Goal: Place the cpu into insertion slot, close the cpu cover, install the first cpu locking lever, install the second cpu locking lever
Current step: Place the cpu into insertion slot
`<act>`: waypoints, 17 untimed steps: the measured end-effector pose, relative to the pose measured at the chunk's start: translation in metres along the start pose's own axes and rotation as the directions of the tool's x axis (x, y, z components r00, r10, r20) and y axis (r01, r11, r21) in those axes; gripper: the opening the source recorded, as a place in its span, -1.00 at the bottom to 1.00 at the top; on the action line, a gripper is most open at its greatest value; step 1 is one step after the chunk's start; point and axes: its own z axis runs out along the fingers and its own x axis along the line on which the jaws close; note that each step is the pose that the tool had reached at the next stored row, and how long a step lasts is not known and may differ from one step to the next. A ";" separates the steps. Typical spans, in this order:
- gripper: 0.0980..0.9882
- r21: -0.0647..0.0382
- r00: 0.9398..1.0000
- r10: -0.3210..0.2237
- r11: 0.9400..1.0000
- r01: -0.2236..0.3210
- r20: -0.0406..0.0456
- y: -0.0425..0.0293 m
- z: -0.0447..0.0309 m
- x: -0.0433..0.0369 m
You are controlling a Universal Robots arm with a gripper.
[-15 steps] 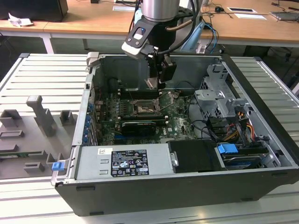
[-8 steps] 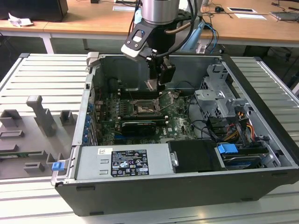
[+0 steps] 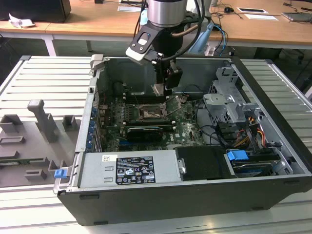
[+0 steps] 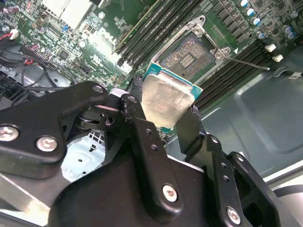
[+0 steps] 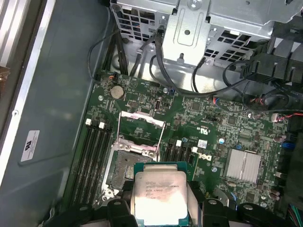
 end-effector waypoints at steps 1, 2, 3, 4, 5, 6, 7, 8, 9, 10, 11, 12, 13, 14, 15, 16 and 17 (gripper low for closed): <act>-0.03 0.000 1.000 0.002 1.000 -0.002 0.000 0.0000 0.0003 0.0000; -0.03 0.000 1.000 0.003 1.000 -0.003 0.000 0.0000 0.0005 0.0000; -0.03 0.000 1.000 0.006 1.000 -0.006 0.000 -0.0001 0.0007 0.0000; -0.03 0.000 1.000 0.007 1.000 -0.007 0.001 -0.0001 0.0010 0.0000; -0.03 0.000 1.000 0.010 1.000 -0.010 0.001 -0.0001 0.0013 0.0000; -0.03 0.000 1.000 0.011 1.000 -0.011 0.001 -0.0001 0.0015 0.0000; -0.03 0.000 1.000 0.013 1.000 -0.013 0.001 -0.0002 0.0018 0.0000; -0.03 0.000 1.000 0.017 1.000 -0.017 0.001 -0.0002 0.0023 0.0000; -0.03 0.000 1.000 0.019 1.000 -0.019 0.002 -0.0002 0.0027 -0.0001; -0.03 0.000 1.000 0.021 1.000 -0.021 0.002 -0.0002 0.0029 -0.0001; -0.03 0.000 1.000 0.024 1.000 -0.024 0.002 -0.0003 0.0033 -0.0001; -0.03 -0.001 1.000 0.026 1.000 -0.026 0.002 -0.0003 0.0037 -0.0001; -0.03 -0.001 1.000 0.027 1.000 -0.027 0.002 -0.0003 0.0039 -0.0001; -0.03 -0.001 1.000 0.030 1.000 -0.030 0.002 -0.0004 0.0042 -0.0001; -0.03 -0.001 1.000 0.031 1.000 -0.031 0.003 -0.0004 0.0044 -0.0001; -0.03 -0.001 0.999 0.034 0.999 -0.034 0.003 -0.0004 0.0048 -0.0001; -0.03 -0.001 0.999 0.037 0.999 -0.037 0.003 -0.0005 0.0052 -0.0001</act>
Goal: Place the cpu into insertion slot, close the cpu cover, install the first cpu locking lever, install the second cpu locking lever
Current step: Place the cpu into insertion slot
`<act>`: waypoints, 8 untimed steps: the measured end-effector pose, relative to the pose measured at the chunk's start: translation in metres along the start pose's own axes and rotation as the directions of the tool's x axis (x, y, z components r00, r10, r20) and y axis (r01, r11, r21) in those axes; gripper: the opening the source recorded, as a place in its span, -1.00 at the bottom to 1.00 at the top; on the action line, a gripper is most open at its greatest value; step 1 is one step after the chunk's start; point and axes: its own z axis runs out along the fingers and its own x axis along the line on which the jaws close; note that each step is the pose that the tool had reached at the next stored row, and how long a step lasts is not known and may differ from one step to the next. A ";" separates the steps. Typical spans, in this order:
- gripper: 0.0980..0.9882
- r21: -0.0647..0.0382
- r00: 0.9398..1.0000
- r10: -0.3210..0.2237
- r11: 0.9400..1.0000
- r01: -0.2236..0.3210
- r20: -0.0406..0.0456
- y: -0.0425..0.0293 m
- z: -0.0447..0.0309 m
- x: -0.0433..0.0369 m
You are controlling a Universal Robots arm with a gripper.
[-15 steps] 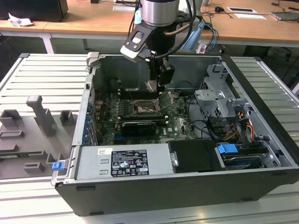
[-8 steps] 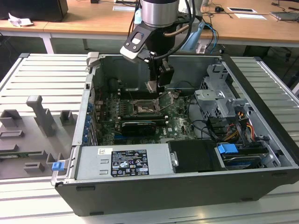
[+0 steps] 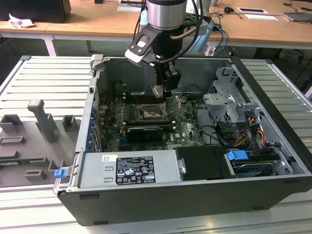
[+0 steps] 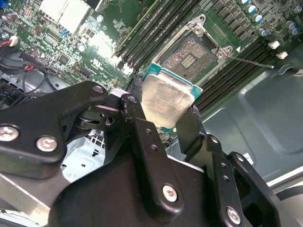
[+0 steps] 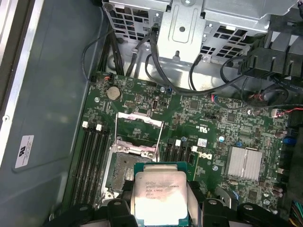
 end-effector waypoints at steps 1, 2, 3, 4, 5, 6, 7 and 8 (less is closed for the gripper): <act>-0.03 0.000 1.000 0.002 1.000 -0.002 0.000 0.0000 0.0003 0.0000; -0.03 0.000 1.000 0.003 1.000 -0.003 0.000 0.0000 0.0005 0.0000; -0.03 0.000 1.000 0.007 1.000 -0.007 0.001 -0.0001 0.0010 0.0000; -0.03 0.000 1.000 0.011 1.000 -0.011 0.001 -0.0001 0.0016 0.0000; -0.03 0.000 1.000 0.013 1.000 -0.013 0.001 -0.0001 0.0020 0.0000; -0.03 0.000 1.000 0.015 1.000 -0.015 0.001 -0.0002 0.0022 0.0000; -0.03 0.000 1.000 0.018 1.000 -0.018 0.001 -0.0002 0.0027 0.0000; -0.03 0.000 1.000 0.021 1.000 -0.021 0.002 -0.0003 0.0034 -0.0001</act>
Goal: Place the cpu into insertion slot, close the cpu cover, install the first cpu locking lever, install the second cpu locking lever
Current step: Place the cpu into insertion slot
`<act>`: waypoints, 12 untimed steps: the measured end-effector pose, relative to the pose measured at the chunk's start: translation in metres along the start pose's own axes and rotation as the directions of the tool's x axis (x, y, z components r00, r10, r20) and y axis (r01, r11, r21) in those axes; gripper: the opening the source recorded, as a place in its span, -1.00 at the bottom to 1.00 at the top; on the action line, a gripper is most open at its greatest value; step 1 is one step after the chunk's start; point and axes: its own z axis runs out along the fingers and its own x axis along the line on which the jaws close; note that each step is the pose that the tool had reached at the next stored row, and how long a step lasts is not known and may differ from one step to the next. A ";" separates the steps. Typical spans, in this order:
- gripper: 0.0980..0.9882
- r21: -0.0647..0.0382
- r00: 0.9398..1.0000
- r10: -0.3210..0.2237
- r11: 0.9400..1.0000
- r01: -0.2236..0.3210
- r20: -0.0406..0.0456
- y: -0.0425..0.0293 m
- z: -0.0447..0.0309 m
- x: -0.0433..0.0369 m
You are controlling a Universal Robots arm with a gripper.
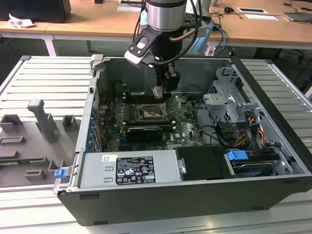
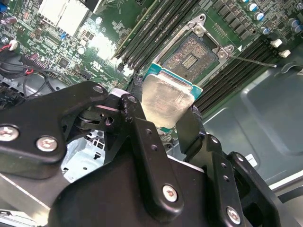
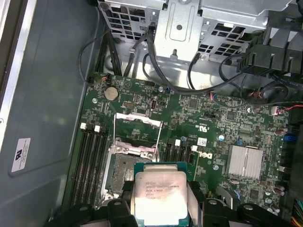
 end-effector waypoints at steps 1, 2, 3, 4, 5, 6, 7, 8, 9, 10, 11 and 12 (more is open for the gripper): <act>-0.03 0.000 1.000 0.002 1.000 -0.002 0.000 0.0000 0.0004 0.0000; -0.03 0.000 1.000 0.005 1.000 -0.005 0.000 -0.0001 0.0009 0.0000; -0.03 0.000 1.000 0.007 1.000 -0.007 0.001 -0.0001 0.0012 0.0000; -0.03 0.000 1.000 0.008 1.000 -0.008 0.001 -0.0001 0.0014 0.0000; -0.03 0.000 1.000 0.012 1.000 -0.012 0.001 -0.0002 0.0019 -0.0001; -0.03 0.000 1.000 0.013 1.000 -0.013 0.001 -0.0002 0.0022 0.0000; -0.03 0.000 1.000 0.014 1.000 -0.014 0.001 -0.0002 0.0024 0.0000; -0.03 0.000 1.000 0.017 1.000 -0.017 0.001 -0.0002 0.0028 0.0000; -0.03 0.000 1.000 0.019 1.000 -0.019 0.002 -0.0003 0.0030 -0.0001; -0.03 0.000 1.000 0.020 1.000 -0.020 0.002 -0.0003 0.0034 -0.0001; -0.03 0.000 1.000 0.023 1.000 -0.023 0.002 -0.0003 0.0037 -0.0001; -0.03 0.000 1.000 0.025 1.000 -0.025 0.002 -0.0004 0.0041 -0.0001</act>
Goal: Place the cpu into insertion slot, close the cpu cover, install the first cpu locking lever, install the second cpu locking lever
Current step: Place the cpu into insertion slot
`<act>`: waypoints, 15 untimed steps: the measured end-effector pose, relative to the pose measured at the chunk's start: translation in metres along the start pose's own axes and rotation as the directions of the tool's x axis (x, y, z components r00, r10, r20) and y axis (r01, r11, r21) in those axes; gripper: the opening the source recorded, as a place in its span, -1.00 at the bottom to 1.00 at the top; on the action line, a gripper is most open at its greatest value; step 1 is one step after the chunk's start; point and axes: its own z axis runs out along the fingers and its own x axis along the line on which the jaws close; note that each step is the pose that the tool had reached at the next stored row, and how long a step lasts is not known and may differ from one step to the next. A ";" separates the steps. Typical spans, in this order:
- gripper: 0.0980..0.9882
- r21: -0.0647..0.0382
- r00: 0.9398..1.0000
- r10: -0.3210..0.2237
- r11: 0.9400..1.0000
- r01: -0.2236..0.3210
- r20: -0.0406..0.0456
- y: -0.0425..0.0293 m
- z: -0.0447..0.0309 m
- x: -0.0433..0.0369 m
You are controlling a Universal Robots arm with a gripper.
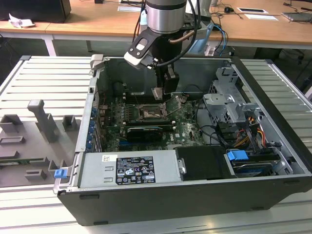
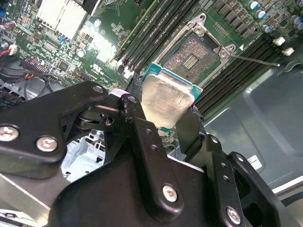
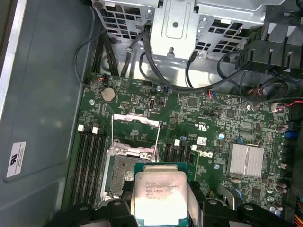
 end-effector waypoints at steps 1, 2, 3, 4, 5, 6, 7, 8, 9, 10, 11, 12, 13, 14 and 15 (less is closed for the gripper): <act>-0.03 0.000 1.000 0.003 1.000 -0.003 0.000 -0.0001 0.0007 0.0000; -0.03 0.000 1.000 0.006 1.000 -0.006 0.000 -0.0001 0.0013 0.0000; -0.03 0.000 1.000 0.008 1.000 -0.008 0.001 -0.0002 0.0017 0.0000; -0.03 0.000 1.000 0.009 1.000 -0.009 0.001 -0.0002 0.0022 0.0000; -0.03 0.000 1.000 0.011 1.000 -0.011 0.001 -0.0002 0.0027 -0.0001; -0.03 0.000 1.000 0.013 1.000 -0.013 0.001 -0.0003 0.0030 -0.0001; -0.03 0.000 1.000 0.015 1.000 -0.015 0.001 -0.0003 0.0035 -0.0001; -0.03 0.000 1.000 0.016 1.000 -0.016 0.001 -0.0003 0.0039 -0.0001; -0.03 0.000 1.000 0.017 1.000 -0.017 0.002 -0.0004 0.0041 -0.0001; -0.03 0.000 1.000 0.020 1.000 -0.020 0.002 -0.0004 0.0046 -0.0001; -0.03 -0.001 1.000 0.021 1.000 -0.021 0.002 -0.0004 0.0050 -0.0001; -0.03 0.000 1.000 0.022 1.000 -0.022 0.002 -0.0005 0.0053 -0.0001; -0.03 0.000 1.000 0.024 1.000 -0.024 0.002 -0.0005 0.0057 -0.0001; -0.03 -0.001 1.000 0.025 1.000 -0.025 0.002 -0.0005 0.0061 -0.0001; -0.03 -0.001 1.000 0.026 1.000 -0.026 0.002 -0.0005 0.0064 -0.0001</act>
